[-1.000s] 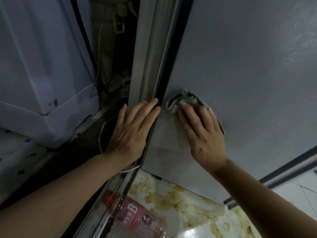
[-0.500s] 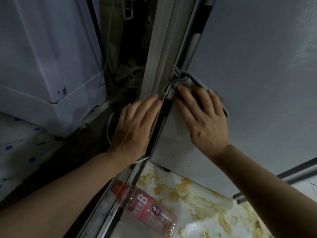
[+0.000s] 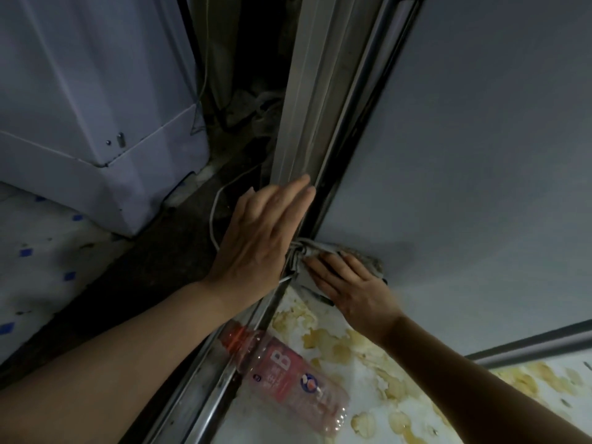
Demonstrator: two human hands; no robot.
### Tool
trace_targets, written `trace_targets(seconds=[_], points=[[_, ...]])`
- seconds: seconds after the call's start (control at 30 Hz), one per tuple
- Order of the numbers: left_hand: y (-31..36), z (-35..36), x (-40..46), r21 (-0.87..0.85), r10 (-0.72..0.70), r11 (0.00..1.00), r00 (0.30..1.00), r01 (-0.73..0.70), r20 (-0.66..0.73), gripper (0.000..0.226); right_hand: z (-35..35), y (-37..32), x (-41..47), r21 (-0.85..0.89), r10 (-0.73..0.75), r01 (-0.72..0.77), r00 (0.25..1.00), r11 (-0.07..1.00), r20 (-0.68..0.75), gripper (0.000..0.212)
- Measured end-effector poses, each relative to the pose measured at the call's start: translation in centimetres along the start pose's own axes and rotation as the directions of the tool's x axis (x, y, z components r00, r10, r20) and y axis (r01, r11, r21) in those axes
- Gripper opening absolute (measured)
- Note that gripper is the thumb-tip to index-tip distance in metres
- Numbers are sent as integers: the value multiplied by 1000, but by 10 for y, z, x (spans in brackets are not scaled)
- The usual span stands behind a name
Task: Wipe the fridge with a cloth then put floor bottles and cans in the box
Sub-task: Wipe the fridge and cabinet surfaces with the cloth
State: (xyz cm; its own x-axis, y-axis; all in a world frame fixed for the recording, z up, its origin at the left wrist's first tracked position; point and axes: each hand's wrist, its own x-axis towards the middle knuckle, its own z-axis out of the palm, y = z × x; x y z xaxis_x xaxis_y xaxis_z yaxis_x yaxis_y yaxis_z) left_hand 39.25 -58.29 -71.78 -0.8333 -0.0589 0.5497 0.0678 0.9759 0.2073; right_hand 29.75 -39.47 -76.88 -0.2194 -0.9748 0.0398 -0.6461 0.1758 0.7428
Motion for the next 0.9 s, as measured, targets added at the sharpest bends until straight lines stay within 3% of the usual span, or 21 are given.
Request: trace_targets(seconds=[0.1,0.27,0.47,0.53,0.63,0.73,0.8,0.9], points=[[4,2,-2,12,36,999,999,-36,11,62,-5,1,-4,74,-21,18,999,997,50,60],[18,7,6,7,93,996,993,-93,-75,62,-25,46,-29,78,135,-124,978,989,-156,55],[34,28,16,64,147,988,980,-140,-135,73,-32,81,-60,228,435,-373,809,899,-395,48],[35,39,17,83,160,985,979,-151,-128,67,-19,68,-65,246,407,-337,846,909,-343,50],[34,49,17,108,157,984,980,-144,-124,65,1,40,-78,161,166,-142,975,977,-146,51],[35,48,16,129,161,981,979,-145,-126,67,5,28,-89,152,16,-17,1000,988,6,58],[37,45,15,138,152,981,982,-136,-116,71,-1,34,-92,152,20,-15,999,988,-37,50],[46,41,14,185,142,975,985,-122,-100,72,-18,59,-100,168,209,-170,946,971,-248,36]])
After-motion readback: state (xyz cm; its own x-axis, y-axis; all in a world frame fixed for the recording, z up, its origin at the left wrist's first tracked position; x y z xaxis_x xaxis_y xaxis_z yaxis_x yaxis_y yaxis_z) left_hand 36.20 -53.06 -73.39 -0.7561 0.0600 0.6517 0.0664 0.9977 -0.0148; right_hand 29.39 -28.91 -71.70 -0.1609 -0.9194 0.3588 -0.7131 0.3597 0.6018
